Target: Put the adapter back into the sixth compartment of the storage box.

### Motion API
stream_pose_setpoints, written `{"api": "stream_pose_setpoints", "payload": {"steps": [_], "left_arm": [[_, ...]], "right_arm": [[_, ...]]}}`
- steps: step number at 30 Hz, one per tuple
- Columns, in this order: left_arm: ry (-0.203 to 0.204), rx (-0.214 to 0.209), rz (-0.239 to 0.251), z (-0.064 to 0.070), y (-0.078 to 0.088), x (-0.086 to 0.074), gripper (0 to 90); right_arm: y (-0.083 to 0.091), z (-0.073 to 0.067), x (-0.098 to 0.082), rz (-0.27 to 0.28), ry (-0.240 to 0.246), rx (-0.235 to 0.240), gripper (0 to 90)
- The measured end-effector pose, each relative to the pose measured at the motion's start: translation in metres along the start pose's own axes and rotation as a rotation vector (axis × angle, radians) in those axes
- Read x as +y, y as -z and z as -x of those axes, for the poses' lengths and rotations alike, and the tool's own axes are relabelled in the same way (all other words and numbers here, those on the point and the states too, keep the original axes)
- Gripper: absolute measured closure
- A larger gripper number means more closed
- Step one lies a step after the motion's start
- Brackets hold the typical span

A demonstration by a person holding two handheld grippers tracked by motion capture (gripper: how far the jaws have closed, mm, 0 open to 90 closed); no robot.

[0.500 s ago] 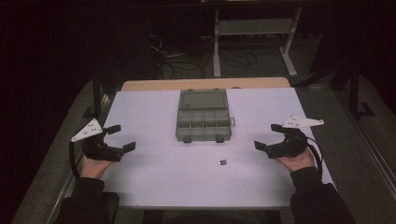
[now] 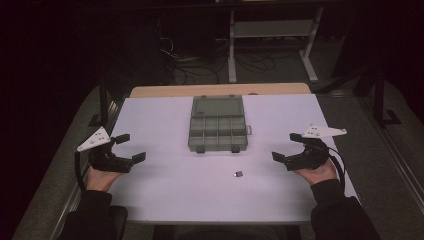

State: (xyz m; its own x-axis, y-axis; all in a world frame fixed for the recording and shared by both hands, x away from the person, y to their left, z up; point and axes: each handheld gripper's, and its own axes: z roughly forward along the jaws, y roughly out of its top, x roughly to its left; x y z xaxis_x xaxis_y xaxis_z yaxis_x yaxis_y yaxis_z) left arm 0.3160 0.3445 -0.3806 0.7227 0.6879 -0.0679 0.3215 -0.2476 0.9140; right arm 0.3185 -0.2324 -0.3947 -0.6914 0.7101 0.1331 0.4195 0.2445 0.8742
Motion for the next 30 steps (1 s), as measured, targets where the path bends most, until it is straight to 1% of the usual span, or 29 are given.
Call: {"api": "stream_pose_setpoints", "payload": {"steps": [8, 10, 12, 15, 16, 19, 24, 25, 30], "left_arm": [[0.004, 0.007, -0.01, 0.002, 0.002, 0.0, 0.0], [0.006, 0.002, -0.009, 0.001, 0.002, 0.001, 0.0], [-0.008, 0.006, -0.008, 0.002, 0.001, 0.001, 0.0], [-0.009, 0.004, -0.01, 0.003, 0.001, 0.002, 0.0], [-0.025, 0.0, -0.025, 0.005, -0.001, 0.006, 0.0], [-0.053, -0.002, -0.047, 0.007, -0.003, 0.011, 0.0], [-0.055, -0.015, -0.063, 0.007, -0.005, 0.014, 0.0], [-0.049, -0.029, -0.076, 0.007, -0.008, 0.016, 0.0], [-0.082, -0.043, -0.088, 0.012, -0.012, 0.024, 0.0]], "right_arm": [[0.002, 0.001, -0.001, 0.001, -0.003, -0.007, 0.0], [0.002, 0.001, -0.001, 0.0, -0.005, -0.006, 0.0], [0.001, 0.002, -0.001, -0.002, -0.004, -0.004, 0.0], [0.001, 0.001, -0.001, -0.004, -0.002, -0.002, 0.0], [0.001, 0.001, -0.001, -0.005, -0.002, 0.0, 0.0], [0.001, 0.001, -0.001, -0.005, -0.003, 0.002, 0.0], [0.001, 0.001, -0.001, -0.005, -0.004, 0.002, 0.0], [0.001, 0.001, -0.001, -0.006, -0.002, 0.003, 0.0], [0.001, 0.001, -0.001, -0.006, -0.002, 0.004, 0.0]]}}
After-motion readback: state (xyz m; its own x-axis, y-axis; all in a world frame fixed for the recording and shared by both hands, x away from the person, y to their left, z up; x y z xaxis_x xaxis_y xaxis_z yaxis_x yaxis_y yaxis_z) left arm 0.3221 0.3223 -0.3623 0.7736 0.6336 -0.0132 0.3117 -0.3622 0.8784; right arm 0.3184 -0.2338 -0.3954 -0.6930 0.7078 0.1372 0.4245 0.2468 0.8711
